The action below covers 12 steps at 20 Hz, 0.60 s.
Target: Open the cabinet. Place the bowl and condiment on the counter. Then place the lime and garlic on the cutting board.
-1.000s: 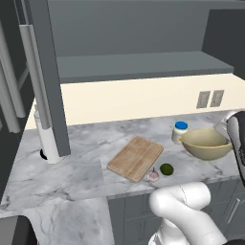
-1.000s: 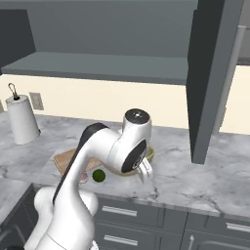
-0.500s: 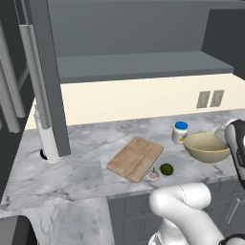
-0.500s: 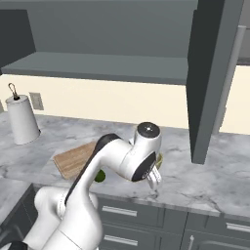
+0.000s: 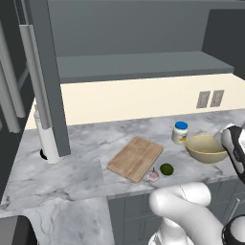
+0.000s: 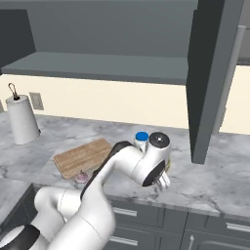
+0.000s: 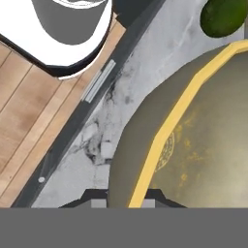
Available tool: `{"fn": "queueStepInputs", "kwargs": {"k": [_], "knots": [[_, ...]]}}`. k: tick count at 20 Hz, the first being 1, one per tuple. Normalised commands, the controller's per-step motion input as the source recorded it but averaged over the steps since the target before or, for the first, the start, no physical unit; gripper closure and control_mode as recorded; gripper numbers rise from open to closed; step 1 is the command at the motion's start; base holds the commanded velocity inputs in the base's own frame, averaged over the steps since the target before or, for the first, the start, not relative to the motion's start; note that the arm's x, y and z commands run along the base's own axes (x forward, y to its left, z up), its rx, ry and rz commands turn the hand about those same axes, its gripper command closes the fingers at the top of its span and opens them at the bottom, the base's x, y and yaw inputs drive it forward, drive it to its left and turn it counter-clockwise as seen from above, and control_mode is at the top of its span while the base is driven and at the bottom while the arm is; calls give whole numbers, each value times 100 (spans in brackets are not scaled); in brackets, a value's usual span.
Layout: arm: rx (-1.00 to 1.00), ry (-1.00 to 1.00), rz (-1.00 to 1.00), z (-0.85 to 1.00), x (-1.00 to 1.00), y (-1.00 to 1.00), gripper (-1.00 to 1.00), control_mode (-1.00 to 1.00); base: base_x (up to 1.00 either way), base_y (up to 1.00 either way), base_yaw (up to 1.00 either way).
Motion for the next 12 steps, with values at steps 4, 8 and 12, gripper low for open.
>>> {"fn": "queueStepInputs", "kwargs": {"k": [4,8,12], "knots": [[3,0,0,-26,30,-41,100,-100,0,0,0],[1,0,0,-31,40,-21,100,-100,0,0,0],[0,0,0,-37,41,-19,100,-100,0,0,0]]}}
